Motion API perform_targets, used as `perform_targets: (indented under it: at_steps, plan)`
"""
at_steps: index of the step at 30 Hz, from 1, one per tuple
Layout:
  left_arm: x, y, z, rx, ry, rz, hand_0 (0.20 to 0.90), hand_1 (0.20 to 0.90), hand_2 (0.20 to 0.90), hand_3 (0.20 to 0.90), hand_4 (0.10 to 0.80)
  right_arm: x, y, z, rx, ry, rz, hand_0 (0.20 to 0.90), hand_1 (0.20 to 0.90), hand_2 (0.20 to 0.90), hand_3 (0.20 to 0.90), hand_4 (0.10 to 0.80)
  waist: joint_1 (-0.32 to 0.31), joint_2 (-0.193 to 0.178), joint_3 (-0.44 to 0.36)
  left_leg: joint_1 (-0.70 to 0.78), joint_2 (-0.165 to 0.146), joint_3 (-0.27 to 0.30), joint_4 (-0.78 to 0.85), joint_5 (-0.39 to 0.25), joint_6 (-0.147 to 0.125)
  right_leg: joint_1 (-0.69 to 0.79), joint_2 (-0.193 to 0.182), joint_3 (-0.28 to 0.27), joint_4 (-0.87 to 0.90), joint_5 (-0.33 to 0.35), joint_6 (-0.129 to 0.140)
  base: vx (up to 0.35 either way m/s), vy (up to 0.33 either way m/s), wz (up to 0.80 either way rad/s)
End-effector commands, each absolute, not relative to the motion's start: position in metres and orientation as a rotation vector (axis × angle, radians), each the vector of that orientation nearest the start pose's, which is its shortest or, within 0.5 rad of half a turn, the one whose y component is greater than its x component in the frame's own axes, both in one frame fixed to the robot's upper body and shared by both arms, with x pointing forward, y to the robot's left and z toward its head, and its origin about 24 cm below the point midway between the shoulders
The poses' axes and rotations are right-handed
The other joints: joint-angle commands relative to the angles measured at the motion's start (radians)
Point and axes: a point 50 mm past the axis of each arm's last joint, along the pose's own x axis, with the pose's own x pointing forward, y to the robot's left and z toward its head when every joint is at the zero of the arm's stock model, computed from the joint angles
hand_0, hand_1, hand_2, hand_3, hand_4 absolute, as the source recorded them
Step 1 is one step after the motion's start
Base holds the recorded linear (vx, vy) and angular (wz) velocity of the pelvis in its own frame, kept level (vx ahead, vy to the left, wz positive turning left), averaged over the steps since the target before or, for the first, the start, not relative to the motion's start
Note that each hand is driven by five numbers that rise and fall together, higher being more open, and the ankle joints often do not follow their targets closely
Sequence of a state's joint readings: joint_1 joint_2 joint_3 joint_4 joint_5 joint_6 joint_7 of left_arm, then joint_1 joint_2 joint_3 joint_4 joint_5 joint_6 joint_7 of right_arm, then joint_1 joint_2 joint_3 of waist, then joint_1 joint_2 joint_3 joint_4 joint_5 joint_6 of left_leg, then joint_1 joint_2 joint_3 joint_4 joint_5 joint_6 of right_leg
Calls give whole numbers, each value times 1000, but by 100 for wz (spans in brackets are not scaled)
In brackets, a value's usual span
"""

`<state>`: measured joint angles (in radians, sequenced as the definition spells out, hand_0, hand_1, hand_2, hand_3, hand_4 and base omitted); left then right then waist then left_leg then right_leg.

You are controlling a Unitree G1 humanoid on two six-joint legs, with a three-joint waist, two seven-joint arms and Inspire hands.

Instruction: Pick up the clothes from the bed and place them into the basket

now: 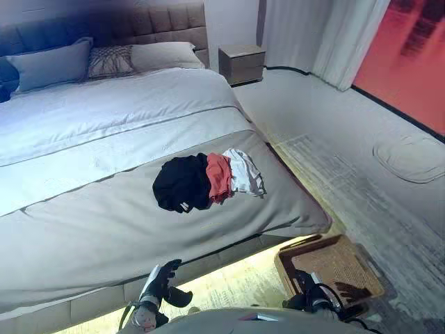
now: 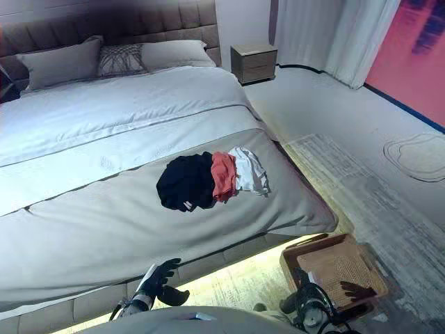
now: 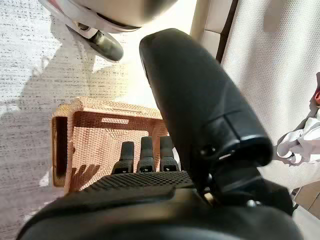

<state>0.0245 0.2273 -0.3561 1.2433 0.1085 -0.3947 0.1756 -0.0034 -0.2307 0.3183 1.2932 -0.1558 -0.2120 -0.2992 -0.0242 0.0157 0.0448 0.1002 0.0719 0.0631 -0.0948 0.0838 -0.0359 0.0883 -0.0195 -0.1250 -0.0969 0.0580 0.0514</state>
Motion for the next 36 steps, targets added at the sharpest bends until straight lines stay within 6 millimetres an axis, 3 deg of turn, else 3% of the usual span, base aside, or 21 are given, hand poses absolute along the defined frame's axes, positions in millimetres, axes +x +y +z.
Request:
perform_targets:
  at_steps: [1,25,27,32,36]
  plan:
    - [146,192,-140,473,727,-161,900,900,900,900,800,135,-211,-149,-628,901,-17,900,900,900,900,800,4,-36,48,70,-66,-27,8,-139,54,63,-27,79,10,-40,20,0,0,0]
    - [148,191,-139,406,717,-157,900,900,900,900,800,138,-206,-147,-566,867,-29,900,900,900,900,800,-1,-29,63,71,-67,-24,8,-137,55,58,-26,78,18,-43,17,2,-6,0]
    - [150,193,-138,358,722,-129,900,900,900,900,800,144,-209,-143,-551,814,-85,900,900,900,900,800,0,-28,68,72,-67,-25,8,-136,55,58,-24,74,21,-45,16,27,-71,-2]
    - [156,213,-131,164,697,37,900,900,900,900,800,188,-221,-107,-531,510,-272,900,900,900,900,800,-2,-29,95,67,-56,-24,21,-131,59,38,-10,83,56,-61,2,9,-131,-2]
    - [154,223,-127,128,668,100,900,900,900,900,800,207,-224,-85,-524,351,-312,900,900,900,900,800,-3,-34,114,39,-52,-33,74,-140,55,25,1,96,58,-58,-13,-15,-154,-5]
